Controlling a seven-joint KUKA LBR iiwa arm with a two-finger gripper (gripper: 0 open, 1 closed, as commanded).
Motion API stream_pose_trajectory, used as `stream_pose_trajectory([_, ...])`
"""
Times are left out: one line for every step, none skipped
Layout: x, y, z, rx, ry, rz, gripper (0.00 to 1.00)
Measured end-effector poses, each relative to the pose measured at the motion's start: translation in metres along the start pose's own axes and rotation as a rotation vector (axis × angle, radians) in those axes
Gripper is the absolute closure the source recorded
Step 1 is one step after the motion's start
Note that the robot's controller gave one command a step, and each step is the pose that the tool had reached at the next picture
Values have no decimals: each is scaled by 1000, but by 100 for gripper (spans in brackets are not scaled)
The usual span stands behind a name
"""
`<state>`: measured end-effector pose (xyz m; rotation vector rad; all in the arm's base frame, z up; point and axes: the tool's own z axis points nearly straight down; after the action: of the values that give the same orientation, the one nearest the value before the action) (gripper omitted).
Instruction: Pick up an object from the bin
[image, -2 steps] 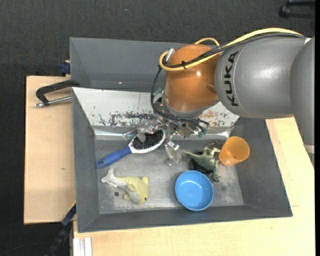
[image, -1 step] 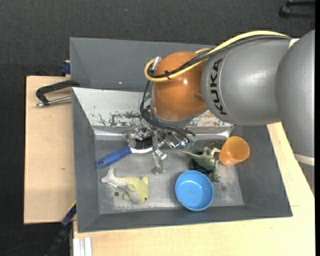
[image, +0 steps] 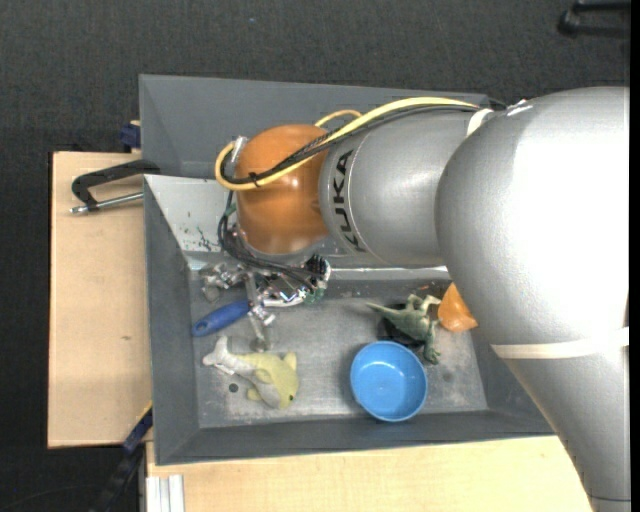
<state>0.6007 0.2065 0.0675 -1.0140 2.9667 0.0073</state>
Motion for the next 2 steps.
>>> stream_pose_trajectory([2, -3, -4, 2, 0, 5, 100])
stream_pose_trajectory([2, -3, -4, 2, 0, 6, 0])
